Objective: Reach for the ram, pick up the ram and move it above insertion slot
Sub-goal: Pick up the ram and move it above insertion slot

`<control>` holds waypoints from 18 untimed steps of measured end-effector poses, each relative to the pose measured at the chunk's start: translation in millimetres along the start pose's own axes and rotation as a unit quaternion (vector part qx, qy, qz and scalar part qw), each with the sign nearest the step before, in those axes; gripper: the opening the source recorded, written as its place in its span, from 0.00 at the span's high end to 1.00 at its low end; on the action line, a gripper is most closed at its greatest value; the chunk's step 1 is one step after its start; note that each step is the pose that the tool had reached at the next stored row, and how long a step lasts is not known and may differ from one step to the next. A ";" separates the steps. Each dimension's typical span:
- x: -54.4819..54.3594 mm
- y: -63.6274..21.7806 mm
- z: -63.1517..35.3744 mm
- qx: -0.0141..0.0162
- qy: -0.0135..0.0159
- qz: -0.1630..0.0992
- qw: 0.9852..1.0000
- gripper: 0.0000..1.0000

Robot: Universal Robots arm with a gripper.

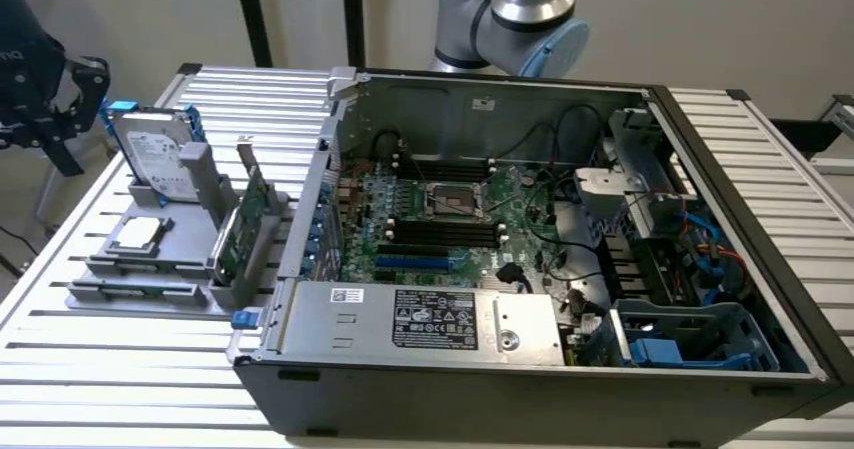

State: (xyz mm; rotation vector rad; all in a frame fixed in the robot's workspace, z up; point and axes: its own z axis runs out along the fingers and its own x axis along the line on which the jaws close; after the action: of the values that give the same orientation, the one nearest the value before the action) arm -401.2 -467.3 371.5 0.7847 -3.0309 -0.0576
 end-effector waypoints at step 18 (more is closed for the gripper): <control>0.0 -0.1 1.4 0.001 0.005 -0.163 0.987 0.89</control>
State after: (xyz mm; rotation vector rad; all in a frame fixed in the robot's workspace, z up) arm -401.2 -467.3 370.1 1.2666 -2.8601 -0.0529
